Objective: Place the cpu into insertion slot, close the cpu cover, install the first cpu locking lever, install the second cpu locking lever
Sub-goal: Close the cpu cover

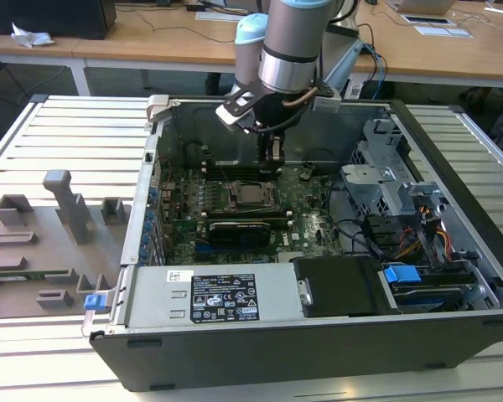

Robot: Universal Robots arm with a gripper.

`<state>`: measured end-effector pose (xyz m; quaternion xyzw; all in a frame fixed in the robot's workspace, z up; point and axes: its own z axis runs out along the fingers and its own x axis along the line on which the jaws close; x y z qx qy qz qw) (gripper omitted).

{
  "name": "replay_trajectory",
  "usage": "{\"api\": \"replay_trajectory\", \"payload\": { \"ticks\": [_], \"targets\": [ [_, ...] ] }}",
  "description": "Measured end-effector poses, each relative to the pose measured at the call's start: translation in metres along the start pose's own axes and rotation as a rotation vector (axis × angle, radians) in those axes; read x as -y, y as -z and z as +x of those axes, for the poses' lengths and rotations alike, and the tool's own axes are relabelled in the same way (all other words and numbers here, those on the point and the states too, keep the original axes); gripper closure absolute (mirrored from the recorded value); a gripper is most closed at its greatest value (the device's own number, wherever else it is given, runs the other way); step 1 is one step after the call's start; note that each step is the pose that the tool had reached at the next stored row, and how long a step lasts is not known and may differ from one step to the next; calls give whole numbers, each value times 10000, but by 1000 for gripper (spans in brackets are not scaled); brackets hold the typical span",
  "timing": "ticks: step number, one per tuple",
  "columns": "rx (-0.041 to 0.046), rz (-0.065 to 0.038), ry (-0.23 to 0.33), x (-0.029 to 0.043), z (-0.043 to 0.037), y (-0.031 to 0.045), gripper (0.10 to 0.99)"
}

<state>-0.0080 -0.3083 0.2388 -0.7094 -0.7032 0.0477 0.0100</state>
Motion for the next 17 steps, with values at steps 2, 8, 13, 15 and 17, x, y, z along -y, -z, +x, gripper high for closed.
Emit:
{"api": "replay_trajectory", "payload": {
  "ticks": [2,8,13,15,17],
  "targets": [
    [0,1,0,51,1,-38,980],
    [1,1,-1,176,5,-132,980],
    [1,1,0,292,9,-235,980],
    [1,1,0,323,10,-254,980],
    [1,1,-1,359,11,-276,980]
  ]
}}
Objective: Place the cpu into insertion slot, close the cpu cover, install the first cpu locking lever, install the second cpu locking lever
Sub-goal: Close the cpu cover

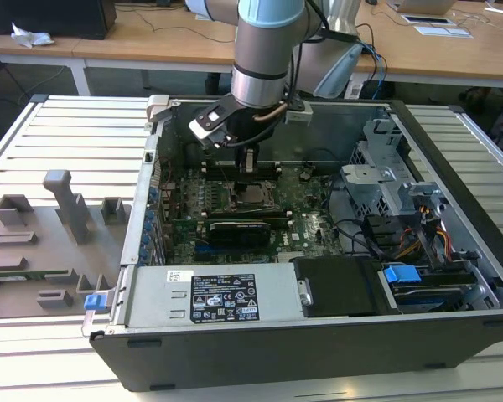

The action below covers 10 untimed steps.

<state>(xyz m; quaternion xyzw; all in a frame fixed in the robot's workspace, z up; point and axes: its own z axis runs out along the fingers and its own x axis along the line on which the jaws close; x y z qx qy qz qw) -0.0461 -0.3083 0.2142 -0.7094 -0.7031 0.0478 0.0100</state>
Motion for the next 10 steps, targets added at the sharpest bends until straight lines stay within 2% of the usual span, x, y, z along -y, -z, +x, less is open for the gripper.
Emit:
{"api": "replay_trajectory", "payload": {
  "ticks": [10],
  "targets": [
    [-1,0,0,101,3,-71,980]
  ]
}}
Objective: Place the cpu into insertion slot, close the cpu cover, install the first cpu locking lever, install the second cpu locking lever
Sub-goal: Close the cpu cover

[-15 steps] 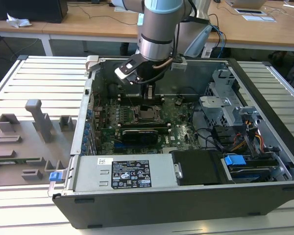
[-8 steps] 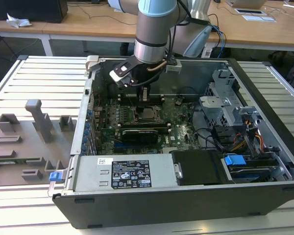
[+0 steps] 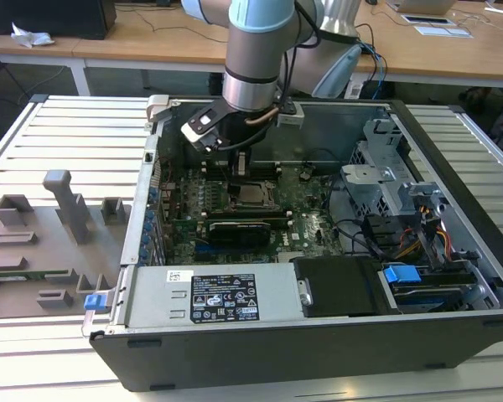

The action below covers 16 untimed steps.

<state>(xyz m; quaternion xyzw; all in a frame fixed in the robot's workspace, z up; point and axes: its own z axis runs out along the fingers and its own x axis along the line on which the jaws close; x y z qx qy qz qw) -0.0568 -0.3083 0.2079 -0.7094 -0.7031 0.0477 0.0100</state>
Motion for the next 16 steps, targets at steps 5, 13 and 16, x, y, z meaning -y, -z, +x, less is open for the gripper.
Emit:
{"api": "replay_trajectory", "payload": {
  "ticks": [5,13,16],
  "targets": [
    [11,-6,112,-52,1,-7,980],
    [35,-22,422,-212,2,1,980],
    [36,-22,426,-213,2,1,980]
  ]
}}
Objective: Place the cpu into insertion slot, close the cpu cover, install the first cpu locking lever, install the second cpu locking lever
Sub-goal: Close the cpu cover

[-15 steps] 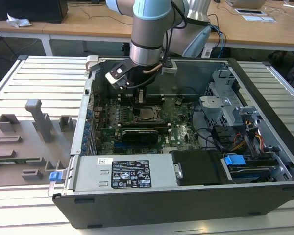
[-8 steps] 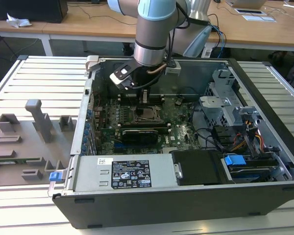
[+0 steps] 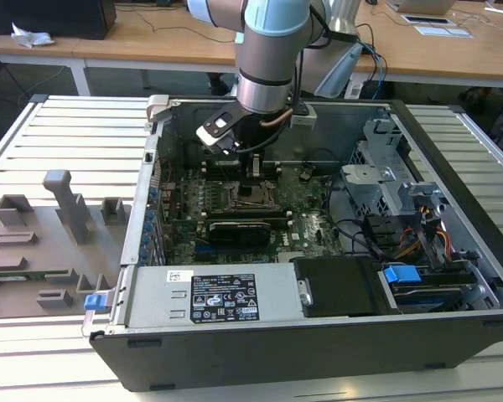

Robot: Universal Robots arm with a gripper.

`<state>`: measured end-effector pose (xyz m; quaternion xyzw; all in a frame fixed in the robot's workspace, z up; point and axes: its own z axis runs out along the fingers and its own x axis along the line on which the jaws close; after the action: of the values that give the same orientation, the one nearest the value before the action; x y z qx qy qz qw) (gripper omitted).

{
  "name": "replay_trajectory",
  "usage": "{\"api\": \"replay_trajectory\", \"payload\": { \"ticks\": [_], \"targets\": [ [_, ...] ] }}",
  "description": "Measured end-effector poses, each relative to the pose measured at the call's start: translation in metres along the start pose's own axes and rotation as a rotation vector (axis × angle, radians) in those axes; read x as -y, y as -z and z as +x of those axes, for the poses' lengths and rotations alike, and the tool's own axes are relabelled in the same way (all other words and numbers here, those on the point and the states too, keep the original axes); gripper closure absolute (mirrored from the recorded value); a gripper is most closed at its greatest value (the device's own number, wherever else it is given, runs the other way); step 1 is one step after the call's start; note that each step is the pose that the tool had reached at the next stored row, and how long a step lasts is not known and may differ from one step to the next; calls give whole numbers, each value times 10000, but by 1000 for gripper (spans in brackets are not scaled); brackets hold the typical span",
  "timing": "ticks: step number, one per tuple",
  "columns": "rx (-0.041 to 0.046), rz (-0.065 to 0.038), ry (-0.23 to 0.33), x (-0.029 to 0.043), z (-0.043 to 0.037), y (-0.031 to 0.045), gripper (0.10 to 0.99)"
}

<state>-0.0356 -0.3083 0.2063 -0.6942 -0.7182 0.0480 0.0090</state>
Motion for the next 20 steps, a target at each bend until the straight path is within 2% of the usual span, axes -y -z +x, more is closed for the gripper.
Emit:
{"api": "replay_trajectory", "payload": {
  "ticks": [2,4,12,20],
  "targets": [
    [0,-2,2,4,0,-1,980],
    [1,-18,2,41,1,3,980],
    [-9,-67,-1,246,8,-11,980],
    [-7,-68,5,251,9,-27,980]
  ]
}}
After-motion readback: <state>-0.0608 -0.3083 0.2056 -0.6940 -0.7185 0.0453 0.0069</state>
